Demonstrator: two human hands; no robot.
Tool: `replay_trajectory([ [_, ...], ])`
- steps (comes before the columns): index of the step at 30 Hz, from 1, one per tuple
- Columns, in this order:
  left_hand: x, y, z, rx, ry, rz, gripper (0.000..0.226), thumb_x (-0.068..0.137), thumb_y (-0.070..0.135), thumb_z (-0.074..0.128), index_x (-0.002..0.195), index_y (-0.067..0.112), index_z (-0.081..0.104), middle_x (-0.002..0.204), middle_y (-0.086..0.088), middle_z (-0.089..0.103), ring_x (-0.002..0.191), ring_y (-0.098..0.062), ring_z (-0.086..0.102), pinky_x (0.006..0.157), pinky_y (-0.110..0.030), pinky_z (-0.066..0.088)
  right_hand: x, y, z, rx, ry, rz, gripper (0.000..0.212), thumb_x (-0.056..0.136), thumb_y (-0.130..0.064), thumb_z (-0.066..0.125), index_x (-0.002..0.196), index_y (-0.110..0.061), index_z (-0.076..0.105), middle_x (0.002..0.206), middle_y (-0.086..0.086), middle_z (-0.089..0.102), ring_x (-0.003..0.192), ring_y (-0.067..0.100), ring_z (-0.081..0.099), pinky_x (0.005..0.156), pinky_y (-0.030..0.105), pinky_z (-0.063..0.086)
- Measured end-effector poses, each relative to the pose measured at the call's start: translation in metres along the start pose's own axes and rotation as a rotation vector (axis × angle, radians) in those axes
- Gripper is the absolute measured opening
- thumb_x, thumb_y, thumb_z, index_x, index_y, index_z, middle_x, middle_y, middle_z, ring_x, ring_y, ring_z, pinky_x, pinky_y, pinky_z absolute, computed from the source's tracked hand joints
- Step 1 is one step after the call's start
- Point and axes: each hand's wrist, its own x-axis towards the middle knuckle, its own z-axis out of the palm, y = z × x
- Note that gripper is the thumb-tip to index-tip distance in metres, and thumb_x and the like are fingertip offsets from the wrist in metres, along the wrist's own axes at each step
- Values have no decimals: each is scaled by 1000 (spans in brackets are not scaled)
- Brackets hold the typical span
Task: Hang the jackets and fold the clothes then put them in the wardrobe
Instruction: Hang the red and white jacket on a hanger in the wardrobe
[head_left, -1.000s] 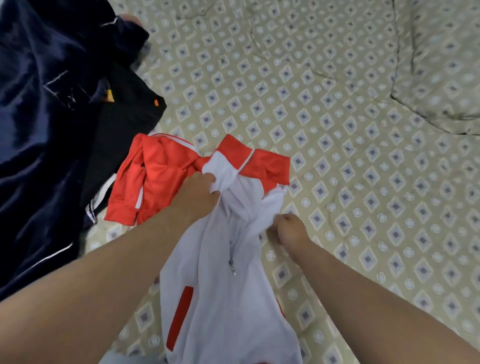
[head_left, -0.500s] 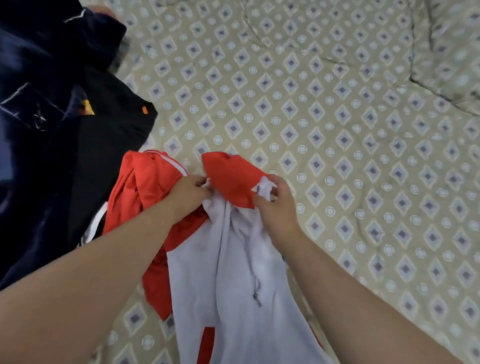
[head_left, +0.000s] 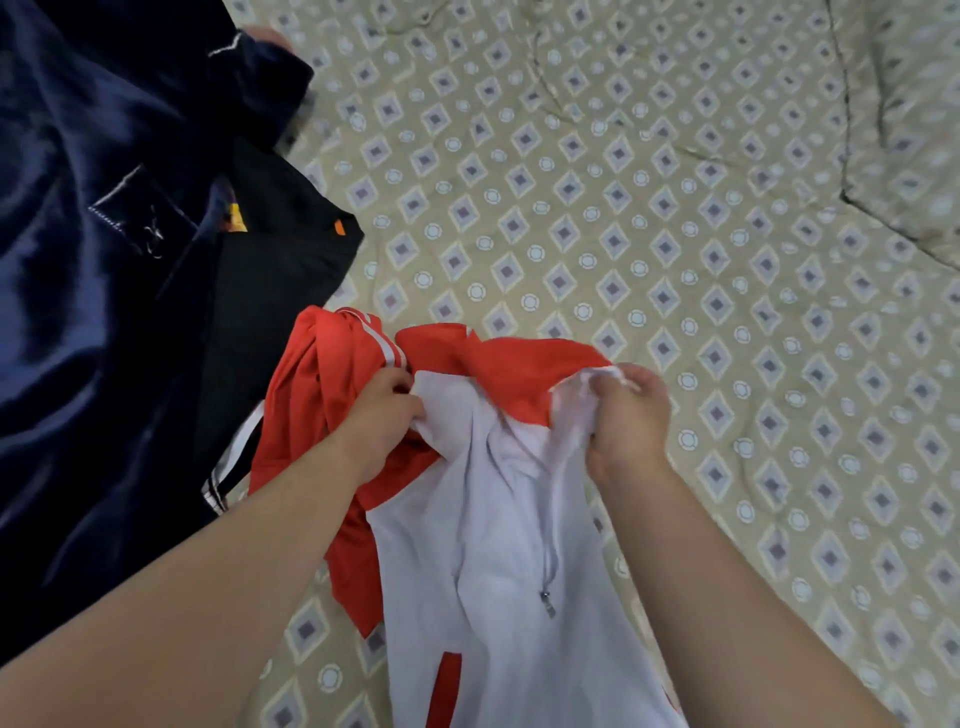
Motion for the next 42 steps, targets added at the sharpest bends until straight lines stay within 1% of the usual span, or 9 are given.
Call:
replay_trajectory([
  [3,-4,1,0,-103,-54,-23,52,78,-11,43,119,15,60,101,-1,73,97,-22,67,79,-35,56,-3,-2,-11,-338,169,-425,23,83,2,58,97,-16,54,97,-2,56,90,15,53,81,7,40],
  [5,-8,0,0,-123,-56,-52,48,77,-7,41,113,12,66,95,-1,75,93,-24,67,79,-33,54,-21,11,-3,-564,-66,-730,32,81,7,56,109,-8,61,111,3,55,98,11,49,85,0,33],
  [7,-14,1,2,-115,-51,-82,40,72,2,45,105,7,67,95,-8,70,90,-28,61,81,-37,48,-36,29,9,-741,-443,-834,52,80,8,52,130,-7,59,127,8,55,112,13,49,96,15,40],
  [11,-16,1,4,-239,-87,-138,32,87,15,51,111,2,67,109,-21,70,102,-35,63,96,-45,49,-56,51,26,-800,-811,-550,53,92,-4,48,143,-19,47,117,1,62,102,16,59,95,31,45],
  [18,-14,-3,8,-228,-212,-36,29,87,34,73,109,15,70,105,-12,75,101,-32,70,93,-47,55,-61,43,28,-130,-540,159,20,92,8,40,93,-12,45,88,10,71,77,21,68,74,31,55],
  [24,-46,20,15,-143,-385,97,33,80,13,81,111,6,71,105,-14,74,98,-27,70,91,-40,55,-77,-1,8,-247,-716,113,45,99,6,35,81,-20,67,78,1,67,66,13,66,69,23,58],
  [30,-104,81,8,-112,-298,134,24,83,2,74,101,16,71,90,-4,77,83,-18,73,69,-27,57,-112,-77,-17,-379,-732,16,27,103,0,36,102,10,61,81,14,62,64,16,67,70,30,55],
  [38,-231,163,9,-156,-454,264,29,67,24,69,94,16,76,97,-15,75,93,-24,72,83,-35,55,-191,-186,-54,-266,-645,-213,19,98,-8,58,80,-7,53,56,6,62,45,15,55,48,23,46],
  [42,-288,188,14,-43,-398,476,20,79,12,73,89,29,74,88,-1,76,86,-10,73,71,-15,52,-227,-232,-76,-247,-629,-216,24,93,-10,66,76,-9,50,57,16,58,45,21,52,46,25,44],
])
